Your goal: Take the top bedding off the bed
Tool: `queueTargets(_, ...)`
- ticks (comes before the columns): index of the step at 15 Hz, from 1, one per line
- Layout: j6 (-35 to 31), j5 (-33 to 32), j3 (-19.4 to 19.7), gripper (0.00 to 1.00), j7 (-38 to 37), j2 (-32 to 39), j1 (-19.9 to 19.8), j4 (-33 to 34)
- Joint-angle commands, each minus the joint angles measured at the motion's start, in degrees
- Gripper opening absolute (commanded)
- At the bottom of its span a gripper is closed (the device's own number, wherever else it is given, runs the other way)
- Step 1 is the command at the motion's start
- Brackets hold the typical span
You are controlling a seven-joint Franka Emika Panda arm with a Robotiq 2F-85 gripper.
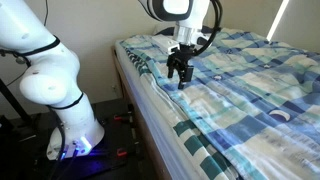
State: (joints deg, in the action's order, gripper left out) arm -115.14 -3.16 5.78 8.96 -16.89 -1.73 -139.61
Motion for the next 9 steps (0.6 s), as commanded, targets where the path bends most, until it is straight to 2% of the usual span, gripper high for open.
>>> queueTargets(1, 0.1, 0.1, -0.4, 1.0, 0.1, 0.0, -0.4, 0.1)
queueTargets(4, 0.0, -2.2, -3.1, 1.0, 1.4, -0.4, 1.4, 0.4)
queueTargets(9, 4.7, -12.0, -7.4, 1.0, 1.6, -1.0, 2.9, 1.5)
